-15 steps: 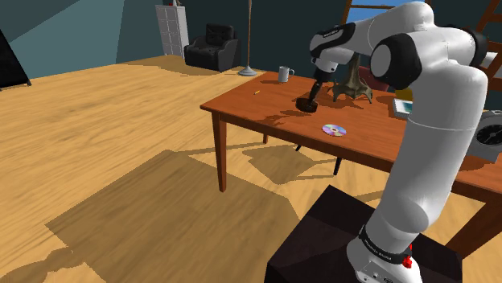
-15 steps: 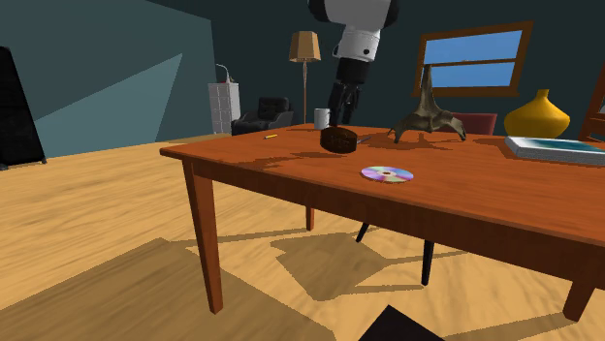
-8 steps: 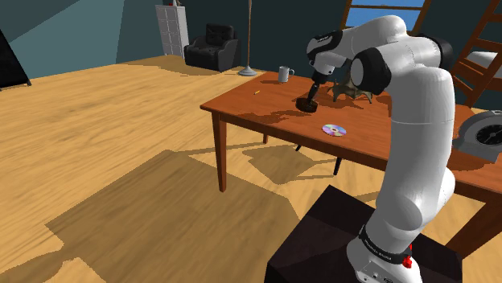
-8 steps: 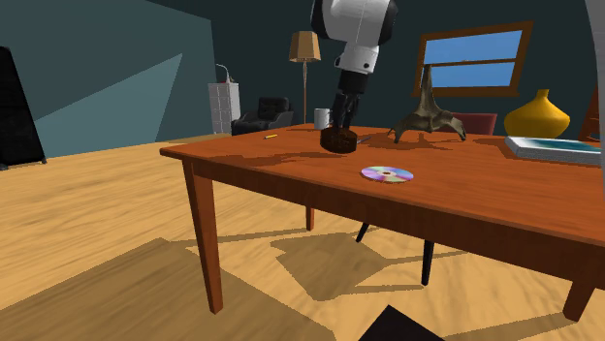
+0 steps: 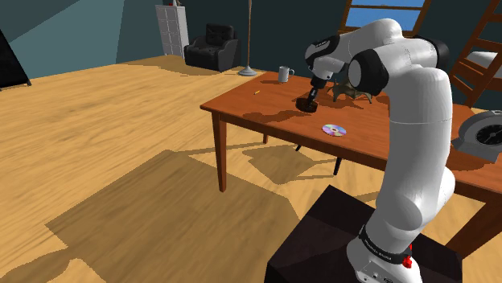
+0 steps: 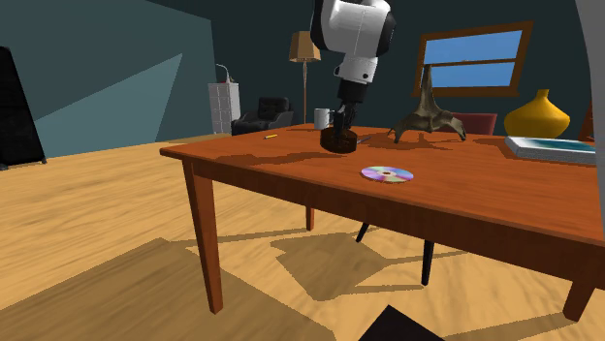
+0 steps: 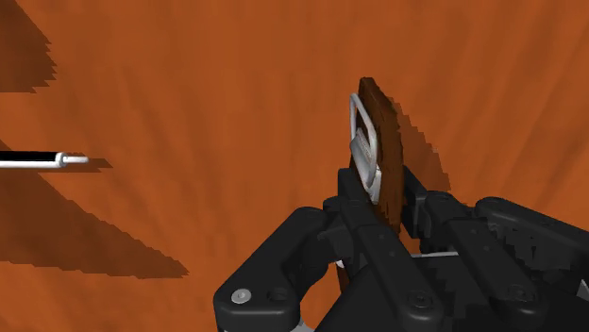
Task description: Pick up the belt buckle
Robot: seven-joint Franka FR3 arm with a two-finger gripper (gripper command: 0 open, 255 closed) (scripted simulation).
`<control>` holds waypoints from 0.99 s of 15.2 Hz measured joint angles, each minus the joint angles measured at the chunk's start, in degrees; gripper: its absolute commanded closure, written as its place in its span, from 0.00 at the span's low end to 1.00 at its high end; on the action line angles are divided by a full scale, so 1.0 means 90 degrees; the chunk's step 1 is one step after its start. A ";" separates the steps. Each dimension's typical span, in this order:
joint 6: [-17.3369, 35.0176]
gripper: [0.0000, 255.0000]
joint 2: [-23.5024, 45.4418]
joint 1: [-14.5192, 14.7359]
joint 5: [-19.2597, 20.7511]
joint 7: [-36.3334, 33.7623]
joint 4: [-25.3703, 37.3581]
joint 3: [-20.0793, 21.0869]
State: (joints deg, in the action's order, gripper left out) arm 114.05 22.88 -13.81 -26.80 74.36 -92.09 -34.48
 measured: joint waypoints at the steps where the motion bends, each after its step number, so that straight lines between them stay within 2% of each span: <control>1: 0.0003 1.00 -0.0001 0.0000 0.0000 0.0001 -0.0002 0.0000; 8: -0.0024 1.00 -0.0016 -0.0001 0.0012 -0.0005 0.0011 -0.0007; 15: -0.0491 1.00 -0.0126 -0.0013 0.0141 -0.0174 0.0412 -0.0061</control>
State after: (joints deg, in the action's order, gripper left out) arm 109.63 21.74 -13.93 -25.54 72.80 -88.39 -35.03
